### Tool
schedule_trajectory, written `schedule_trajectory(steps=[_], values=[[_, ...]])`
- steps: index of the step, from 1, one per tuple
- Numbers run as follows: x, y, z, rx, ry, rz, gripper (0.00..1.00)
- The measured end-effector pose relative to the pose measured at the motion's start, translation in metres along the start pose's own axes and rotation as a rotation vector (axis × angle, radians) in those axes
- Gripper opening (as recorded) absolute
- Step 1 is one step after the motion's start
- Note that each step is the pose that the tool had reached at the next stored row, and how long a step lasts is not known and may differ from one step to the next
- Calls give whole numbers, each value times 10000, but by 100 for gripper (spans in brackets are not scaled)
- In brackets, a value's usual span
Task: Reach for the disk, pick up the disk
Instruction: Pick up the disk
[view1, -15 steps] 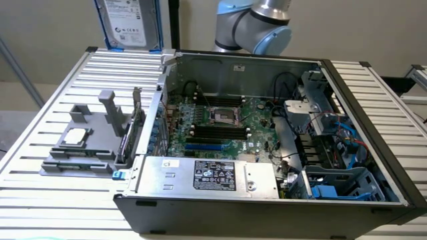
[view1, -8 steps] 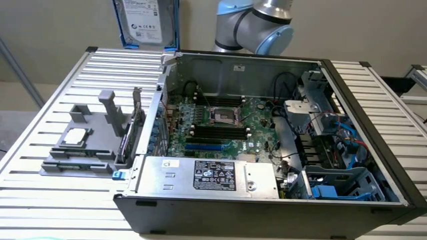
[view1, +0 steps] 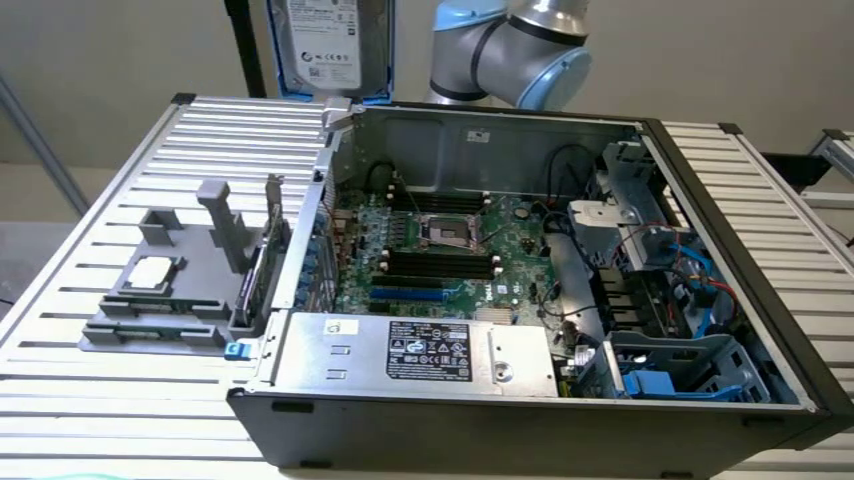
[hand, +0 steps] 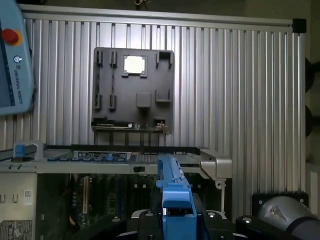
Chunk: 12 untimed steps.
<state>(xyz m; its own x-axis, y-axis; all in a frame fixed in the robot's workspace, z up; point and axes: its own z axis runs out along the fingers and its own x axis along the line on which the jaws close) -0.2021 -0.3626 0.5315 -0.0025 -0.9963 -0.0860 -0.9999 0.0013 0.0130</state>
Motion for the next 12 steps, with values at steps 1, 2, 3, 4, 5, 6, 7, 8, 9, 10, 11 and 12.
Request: schedule_trajectory(steps=[1, 2, 3, 4, 5, 6, 7, 8, 9, 10, 11, 12], values=[[8, -45, -1, 0, -9, 0, 33], [16, -90, -2, 0, -18, -1, 33], [24, -135, -4, 0, -28, 0, 33], [33, -184, -5, 1, -39, -1, 33], [40, -229, -6, 1, -50, -1, 33], [48, -274, -8, 0, -59, -1, 33], [56, -320, -9, 0, -69, -1, 33], [63, -363, -10, 0, -78, -1, 33], [71, -409, -11, 0, -88, -1, 33], [79, -457, -12, -1, -95, -1, 33], [86, -502, -11, 1, -97, -2, 33], [94, -546, -8, 5, -97, -2, 33]])
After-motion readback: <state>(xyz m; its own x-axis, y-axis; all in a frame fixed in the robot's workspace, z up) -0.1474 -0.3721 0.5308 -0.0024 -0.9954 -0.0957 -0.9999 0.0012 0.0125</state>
